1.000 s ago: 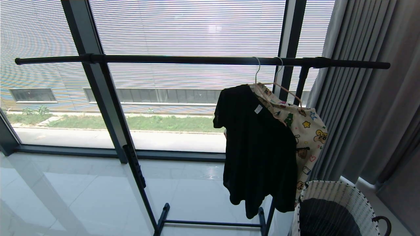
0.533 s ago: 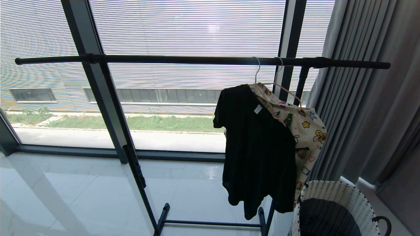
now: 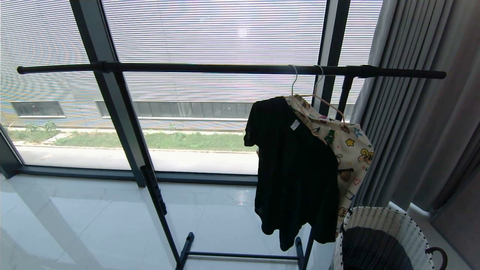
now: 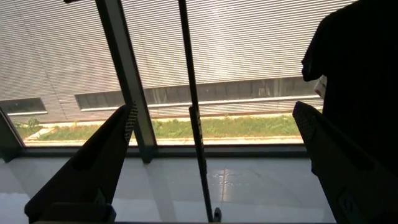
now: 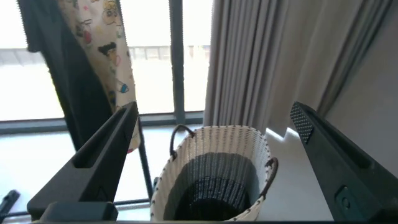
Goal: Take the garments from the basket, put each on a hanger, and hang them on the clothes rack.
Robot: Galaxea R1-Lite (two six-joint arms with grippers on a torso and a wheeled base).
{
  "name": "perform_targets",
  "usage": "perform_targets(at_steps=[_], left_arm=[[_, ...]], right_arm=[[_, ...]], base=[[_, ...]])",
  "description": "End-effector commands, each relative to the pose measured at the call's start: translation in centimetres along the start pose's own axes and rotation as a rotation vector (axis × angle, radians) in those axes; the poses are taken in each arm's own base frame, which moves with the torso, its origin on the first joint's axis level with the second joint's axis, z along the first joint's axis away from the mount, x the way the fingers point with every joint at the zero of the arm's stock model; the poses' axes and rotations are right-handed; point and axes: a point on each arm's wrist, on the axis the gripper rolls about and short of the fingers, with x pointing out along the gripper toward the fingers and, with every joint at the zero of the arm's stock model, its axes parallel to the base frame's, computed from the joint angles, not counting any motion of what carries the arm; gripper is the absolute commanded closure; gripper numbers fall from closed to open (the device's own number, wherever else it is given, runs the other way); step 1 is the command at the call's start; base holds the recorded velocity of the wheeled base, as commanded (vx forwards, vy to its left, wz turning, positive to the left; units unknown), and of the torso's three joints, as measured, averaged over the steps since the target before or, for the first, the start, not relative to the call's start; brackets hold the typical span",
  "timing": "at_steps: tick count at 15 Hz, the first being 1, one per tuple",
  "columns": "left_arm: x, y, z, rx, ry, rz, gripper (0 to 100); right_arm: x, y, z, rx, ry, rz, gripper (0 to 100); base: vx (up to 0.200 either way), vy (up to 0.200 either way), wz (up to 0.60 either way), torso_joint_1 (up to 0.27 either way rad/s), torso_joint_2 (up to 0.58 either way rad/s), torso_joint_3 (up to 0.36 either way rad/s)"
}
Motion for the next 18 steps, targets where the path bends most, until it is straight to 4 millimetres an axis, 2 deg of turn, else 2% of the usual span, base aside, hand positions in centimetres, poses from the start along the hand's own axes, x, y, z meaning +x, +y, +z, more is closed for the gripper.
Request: perform_targets(at_steps=[1,6,10,18], left_arm=[[0.0,0.0,0.0,-0.026,-0.004,0.003,0],[-0.1,0.2,1.4,-0.04,-0.136,0.024,0],[-0.1,0.3,1.4,-0.131,-0.137,0.023,0],[-0.1,0.3,1.6,-0.136,-0.156,0.029,0]], right_arm=[[0.0,0.0,-0.1,-0.042,0.017,0.005,0],[0.1,0.0,-0.1,-0.037,0.023,-0.009,0],[0.0,0.0,-0.1,0.021,0.018,-0.02,0],[0.0,0.0,-0.1,0.044,0.018,-0.02,0]], base=[[0.0,0.0,0.0,0.0,0.0,0.0],[0.0,0.0,0.0,0.0,0.0,0.0],[0.0,0.0,0.0,0.0,0.0,0.0],[0.0,0.0,0.0,0.0,0.0,0.0]])
